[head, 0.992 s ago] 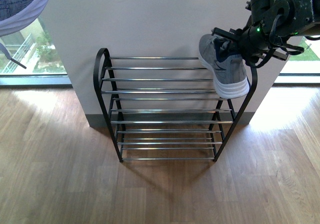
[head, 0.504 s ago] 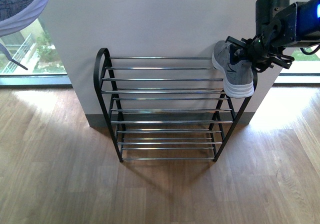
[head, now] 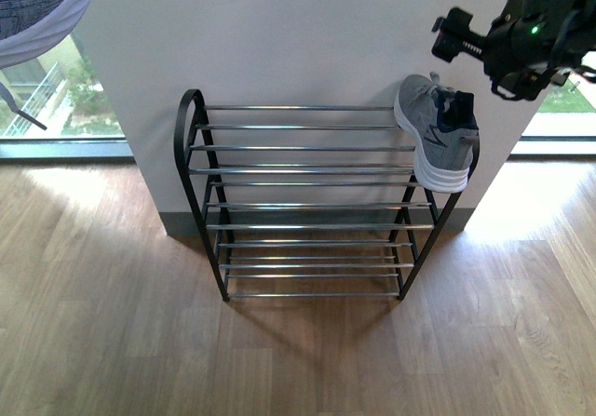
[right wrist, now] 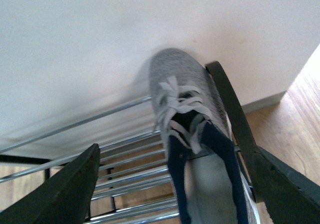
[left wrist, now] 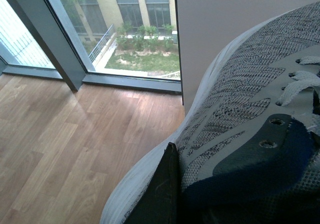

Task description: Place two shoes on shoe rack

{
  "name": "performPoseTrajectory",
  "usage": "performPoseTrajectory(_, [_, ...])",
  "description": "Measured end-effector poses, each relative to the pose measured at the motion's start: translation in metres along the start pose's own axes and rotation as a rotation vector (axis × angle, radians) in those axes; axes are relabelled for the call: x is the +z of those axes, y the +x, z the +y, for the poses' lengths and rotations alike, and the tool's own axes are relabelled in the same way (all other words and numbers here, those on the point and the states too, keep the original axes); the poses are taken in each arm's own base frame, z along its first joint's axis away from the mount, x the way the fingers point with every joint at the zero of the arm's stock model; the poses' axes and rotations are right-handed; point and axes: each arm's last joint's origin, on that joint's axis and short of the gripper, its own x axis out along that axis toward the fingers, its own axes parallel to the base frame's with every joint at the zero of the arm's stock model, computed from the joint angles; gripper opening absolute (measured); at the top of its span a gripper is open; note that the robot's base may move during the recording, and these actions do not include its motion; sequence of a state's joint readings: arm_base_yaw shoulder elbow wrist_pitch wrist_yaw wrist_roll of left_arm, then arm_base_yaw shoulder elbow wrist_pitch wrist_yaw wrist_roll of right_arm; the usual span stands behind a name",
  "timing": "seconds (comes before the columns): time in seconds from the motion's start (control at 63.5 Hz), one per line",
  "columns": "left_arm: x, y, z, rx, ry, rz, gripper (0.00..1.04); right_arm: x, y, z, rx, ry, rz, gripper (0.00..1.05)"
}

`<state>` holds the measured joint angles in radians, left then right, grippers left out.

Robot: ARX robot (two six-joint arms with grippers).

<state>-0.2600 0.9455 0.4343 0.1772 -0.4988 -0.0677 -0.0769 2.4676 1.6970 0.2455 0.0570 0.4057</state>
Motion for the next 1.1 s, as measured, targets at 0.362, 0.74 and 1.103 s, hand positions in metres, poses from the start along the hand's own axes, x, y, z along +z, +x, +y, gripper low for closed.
performPoseTrajectory(0.362, [0.0, 0.0, 0.0, 0.0, 0.0, 0.0, 0.02, 0.018, -0.188, 0.001, 0.356, -0.144, -0.058, 0.95])
performPoseTrajectory(0.74, [0.0, 0.0, 0.0, -0.001, 0.0, 0.0, 0.02, 0.0, -0.281, -0.046, 0.32, -0.212, -0.192, 0.95])
performPoseTrajectory(1.103, [0.0, 0.0, 0.0, -0.001, 0.0, 0.0, 0.02, -0.05, -0.316, -0.048, 0.233, -0.379, -0.482, 0.39])
